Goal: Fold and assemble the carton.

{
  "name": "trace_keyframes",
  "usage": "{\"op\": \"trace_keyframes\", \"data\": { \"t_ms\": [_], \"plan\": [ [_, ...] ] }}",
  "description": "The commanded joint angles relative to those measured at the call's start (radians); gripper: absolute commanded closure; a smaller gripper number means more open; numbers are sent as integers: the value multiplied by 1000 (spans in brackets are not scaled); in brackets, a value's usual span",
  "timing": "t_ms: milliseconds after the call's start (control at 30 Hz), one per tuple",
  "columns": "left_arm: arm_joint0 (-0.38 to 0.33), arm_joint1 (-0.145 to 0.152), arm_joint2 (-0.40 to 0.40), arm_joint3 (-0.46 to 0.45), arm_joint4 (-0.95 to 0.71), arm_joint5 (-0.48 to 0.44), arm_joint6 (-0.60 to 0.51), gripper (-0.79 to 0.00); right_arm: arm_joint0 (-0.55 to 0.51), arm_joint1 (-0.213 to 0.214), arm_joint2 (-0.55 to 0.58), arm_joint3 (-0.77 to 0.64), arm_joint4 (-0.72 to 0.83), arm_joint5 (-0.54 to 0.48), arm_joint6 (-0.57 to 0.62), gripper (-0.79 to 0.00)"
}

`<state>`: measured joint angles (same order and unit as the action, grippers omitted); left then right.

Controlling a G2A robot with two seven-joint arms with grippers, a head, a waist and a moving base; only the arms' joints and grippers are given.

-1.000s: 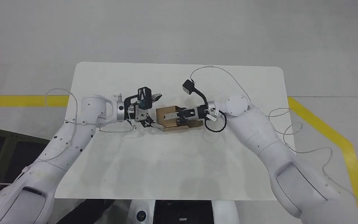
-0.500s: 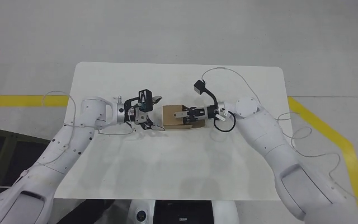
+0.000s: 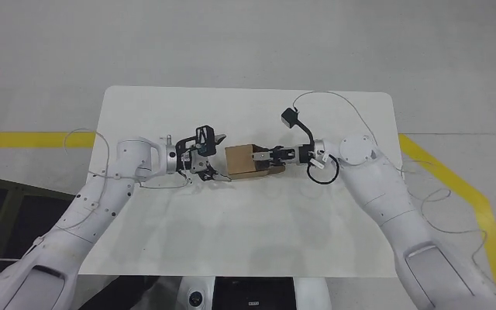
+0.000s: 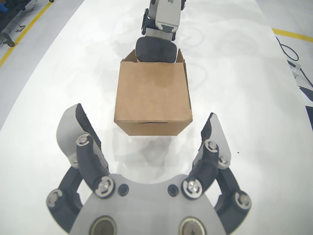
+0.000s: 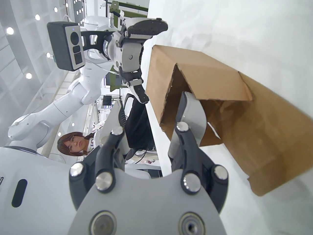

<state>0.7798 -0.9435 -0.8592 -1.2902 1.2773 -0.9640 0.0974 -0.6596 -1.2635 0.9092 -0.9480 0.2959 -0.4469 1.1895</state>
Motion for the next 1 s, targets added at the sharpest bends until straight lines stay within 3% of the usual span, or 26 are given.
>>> {"op": "trace_keyframes", "data": {
  "t_ms": [0,100,367,700,967],
  "plan": [
    [-5,-6,4,9,-11,11,-7,-785,-20,16,31,-50,-25,18,0,-252],
    [-11,-13,9,22,-26,20,-16,-785,-54,39,75,-133,-68,54,0,0],
    [-12,-26,16,42,-66,19,-47,-785,-150,86,175,-336,-181,141,-33,0],
    [13,-29,11,7,-61,12,-73,-785,-153,86,174,-337,-182,144,-37,0],
    [-3,-48,29,21,-91,29,-96,-785,-194,93,140,-379,-235,285,-1,0]
  ]
}}
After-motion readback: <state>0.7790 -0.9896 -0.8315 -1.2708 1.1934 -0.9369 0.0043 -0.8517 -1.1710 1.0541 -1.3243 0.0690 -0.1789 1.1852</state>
